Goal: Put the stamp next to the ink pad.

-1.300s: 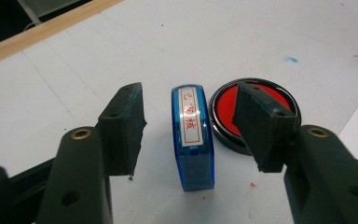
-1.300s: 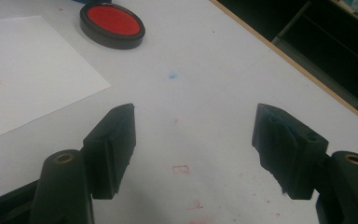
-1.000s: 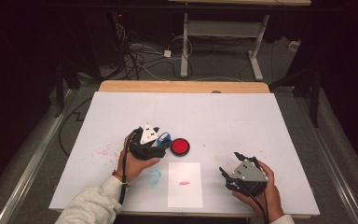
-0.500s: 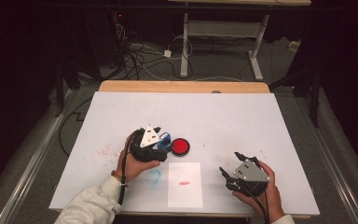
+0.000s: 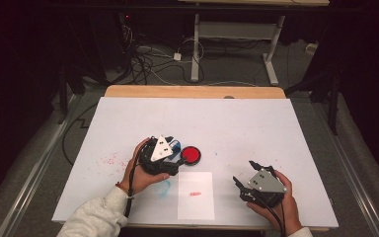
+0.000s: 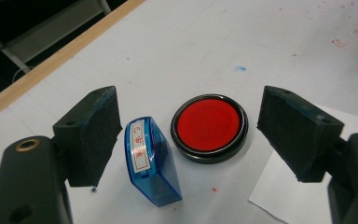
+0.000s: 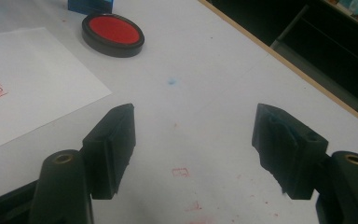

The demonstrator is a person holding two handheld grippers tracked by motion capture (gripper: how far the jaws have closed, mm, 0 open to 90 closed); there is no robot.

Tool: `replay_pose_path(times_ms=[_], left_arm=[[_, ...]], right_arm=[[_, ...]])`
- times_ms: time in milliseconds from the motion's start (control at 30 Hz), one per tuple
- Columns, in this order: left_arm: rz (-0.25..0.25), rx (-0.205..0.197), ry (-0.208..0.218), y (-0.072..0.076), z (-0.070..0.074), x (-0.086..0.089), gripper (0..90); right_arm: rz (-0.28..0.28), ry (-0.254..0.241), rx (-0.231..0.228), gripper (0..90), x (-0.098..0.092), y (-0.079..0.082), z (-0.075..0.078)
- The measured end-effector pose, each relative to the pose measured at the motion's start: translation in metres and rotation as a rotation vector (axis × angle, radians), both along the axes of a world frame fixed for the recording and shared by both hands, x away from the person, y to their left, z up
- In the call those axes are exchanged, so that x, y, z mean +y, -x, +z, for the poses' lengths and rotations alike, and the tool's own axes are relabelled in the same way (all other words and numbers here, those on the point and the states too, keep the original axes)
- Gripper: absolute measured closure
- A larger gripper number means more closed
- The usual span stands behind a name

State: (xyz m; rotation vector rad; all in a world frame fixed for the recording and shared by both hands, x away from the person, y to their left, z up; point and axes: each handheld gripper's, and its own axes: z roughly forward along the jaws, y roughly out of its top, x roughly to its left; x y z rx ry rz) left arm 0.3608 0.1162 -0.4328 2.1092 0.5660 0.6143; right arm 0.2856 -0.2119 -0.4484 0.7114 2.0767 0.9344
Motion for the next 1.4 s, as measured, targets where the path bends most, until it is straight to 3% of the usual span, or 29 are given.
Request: replay_pose_path(times_ms=[267, 867, 1400], left_arm=[[-0.016, -0.023, -0.023, 0.008, 0.005, 0.001, 20.7], [-0.039, -0.050, -0.011, 0.025, 0.014, 0.012, 20.6], [-0.015, -0.072, -0.021, 0.038, 0.013, 0.031, 19.8]], right_arm=[[-0.004, -0.002, -0.004, 30.6, -0.001, 0.001, 0.001], [-0.011, -0.008, -0.016, 30.5, -0.003, 0.001, 0.003], [-0.029, -0.005, -0.028, 30.4, -0.010, 0.005, 0.006]])
